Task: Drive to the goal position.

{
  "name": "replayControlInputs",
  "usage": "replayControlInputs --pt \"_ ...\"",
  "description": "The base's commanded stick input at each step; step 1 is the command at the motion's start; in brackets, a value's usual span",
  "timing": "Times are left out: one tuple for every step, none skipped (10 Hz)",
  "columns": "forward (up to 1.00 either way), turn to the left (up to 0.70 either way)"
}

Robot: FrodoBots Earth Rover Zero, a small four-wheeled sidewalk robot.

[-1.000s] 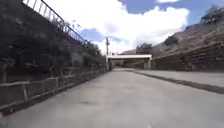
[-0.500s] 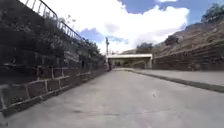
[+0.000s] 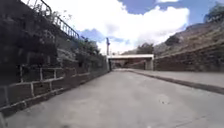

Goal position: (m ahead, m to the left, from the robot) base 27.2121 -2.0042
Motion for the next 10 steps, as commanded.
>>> replayControlInputs --pt "0.70 0.00" --pt "0.70 0.00" --pt "0.70 0.00" --pt "0.70 0.00" --pt "0.70 0.00" --pt "0.70 0.00" --pt "0.70 0.00" --pt "0.70 0.00" --pt "0.70 0.00" --pt "0.70 0.00"
